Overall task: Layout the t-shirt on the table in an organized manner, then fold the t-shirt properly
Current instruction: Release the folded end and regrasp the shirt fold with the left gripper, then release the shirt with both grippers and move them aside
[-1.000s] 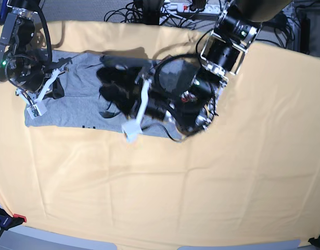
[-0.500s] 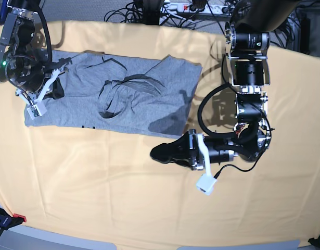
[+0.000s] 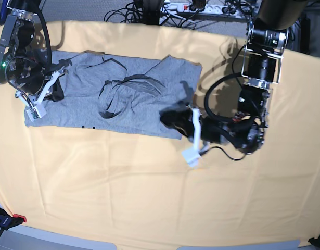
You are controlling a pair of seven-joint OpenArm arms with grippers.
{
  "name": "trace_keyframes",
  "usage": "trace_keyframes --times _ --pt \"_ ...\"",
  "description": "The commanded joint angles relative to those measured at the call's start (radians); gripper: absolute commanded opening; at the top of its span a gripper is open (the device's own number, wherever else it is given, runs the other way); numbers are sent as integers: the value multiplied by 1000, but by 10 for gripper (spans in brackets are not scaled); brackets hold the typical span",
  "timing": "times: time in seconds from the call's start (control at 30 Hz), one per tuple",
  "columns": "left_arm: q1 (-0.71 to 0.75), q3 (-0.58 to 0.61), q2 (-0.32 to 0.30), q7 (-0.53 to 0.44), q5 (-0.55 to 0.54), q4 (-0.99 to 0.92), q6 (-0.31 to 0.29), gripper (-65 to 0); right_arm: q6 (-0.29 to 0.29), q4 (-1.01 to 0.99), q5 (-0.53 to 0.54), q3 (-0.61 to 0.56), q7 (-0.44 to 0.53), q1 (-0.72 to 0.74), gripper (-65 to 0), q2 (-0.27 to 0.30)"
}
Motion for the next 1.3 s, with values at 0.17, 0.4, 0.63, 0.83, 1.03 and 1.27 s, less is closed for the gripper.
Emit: trace_keyframes --times 0.17,0.4,0.63,0.83,1.03,1.27 --pt "-28 89 -19 -14 75 16 3 -650 3 14 10 5 25 13 -650 16" --pt "-28 137 -19 -14 -43 16 -8 -650 3 14 10 5 25 13 -650 16" --pt "-5 138 -16 -14 -130 16 -8 -650 3 14 10 5 26 14 -650 16" --pt "55 144 -16 -14 -270 17 -8 -650 3 14 10 5 26 14 -650 16" --pt "106 210 -16 -14 -286 17 -8 -650 3 14 10 5 37 14 -650 16" --pt "97 255 3 -14 -286 18 -12 -650 3 14 10 5 36 18 -650 17"
